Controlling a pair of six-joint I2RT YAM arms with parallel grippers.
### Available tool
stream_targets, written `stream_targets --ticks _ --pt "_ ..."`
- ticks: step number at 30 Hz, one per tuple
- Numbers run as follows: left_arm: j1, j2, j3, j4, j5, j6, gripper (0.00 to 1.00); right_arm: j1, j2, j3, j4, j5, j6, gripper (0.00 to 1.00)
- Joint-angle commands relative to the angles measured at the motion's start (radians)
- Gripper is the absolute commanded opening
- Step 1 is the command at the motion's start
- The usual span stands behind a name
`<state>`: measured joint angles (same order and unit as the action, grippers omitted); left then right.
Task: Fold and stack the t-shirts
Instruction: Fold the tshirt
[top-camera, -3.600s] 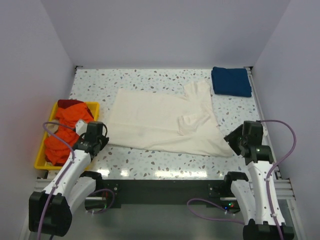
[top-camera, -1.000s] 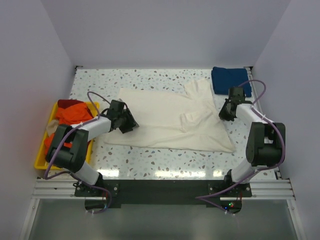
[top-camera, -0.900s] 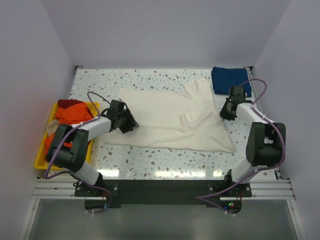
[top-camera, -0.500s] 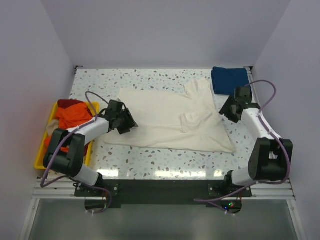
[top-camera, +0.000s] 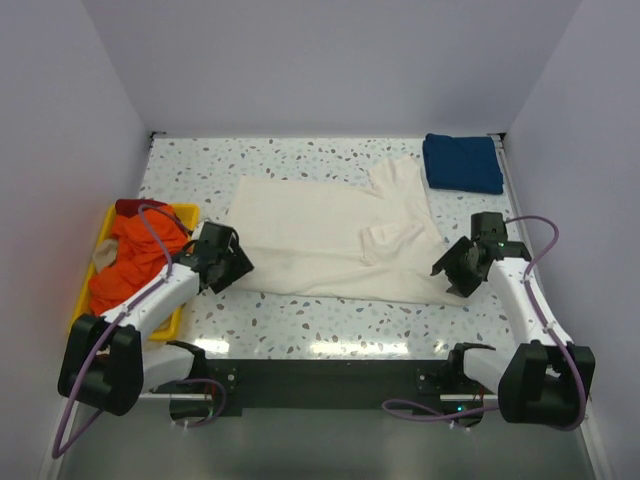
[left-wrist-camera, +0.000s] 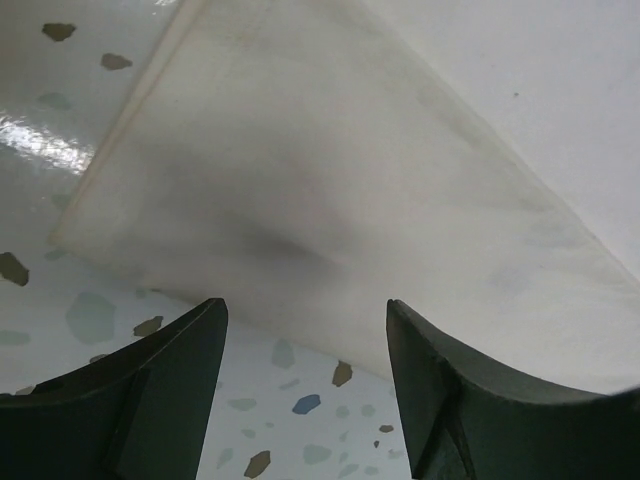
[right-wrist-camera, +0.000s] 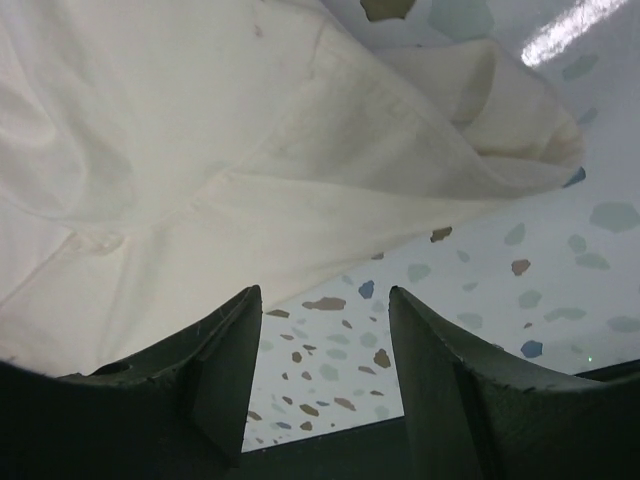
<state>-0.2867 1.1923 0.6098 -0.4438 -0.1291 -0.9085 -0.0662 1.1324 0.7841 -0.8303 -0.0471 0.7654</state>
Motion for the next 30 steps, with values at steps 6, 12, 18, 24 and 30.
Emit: stream_targets --ticks 6,12,18,24,30 --pt "0.023 0.012 -0.039 -0.072 -0.147 -0.104 0.7 0.0 -0.031 -0.066 -0.046 -0.037 0.06 0.57" --pt "0.046 0.032 -0.077 -0.032 -0.164 -0.121 0.69 -0.001 0.018 -0.112 0.013 -0.03 0.058 0.57" --pt "0.049 0.05 -0.077 -0.024 -0.196 -0.109 0.61 -0.001 0.007 -0.175 0.075 0.039 0.097 0.55" --pt "0.053 0.05 -0.087 -0.015 -0.213 -0.095 0.56 -0.001 -0.026 -0.217 0.083 0.092 0.135 0.55" --pt "0.06 0.055 -0.09 0.004 -0.204 -0.079 0.56 -0.003 -0.059 -0.246 0.147 0.216 0.187 0.55"
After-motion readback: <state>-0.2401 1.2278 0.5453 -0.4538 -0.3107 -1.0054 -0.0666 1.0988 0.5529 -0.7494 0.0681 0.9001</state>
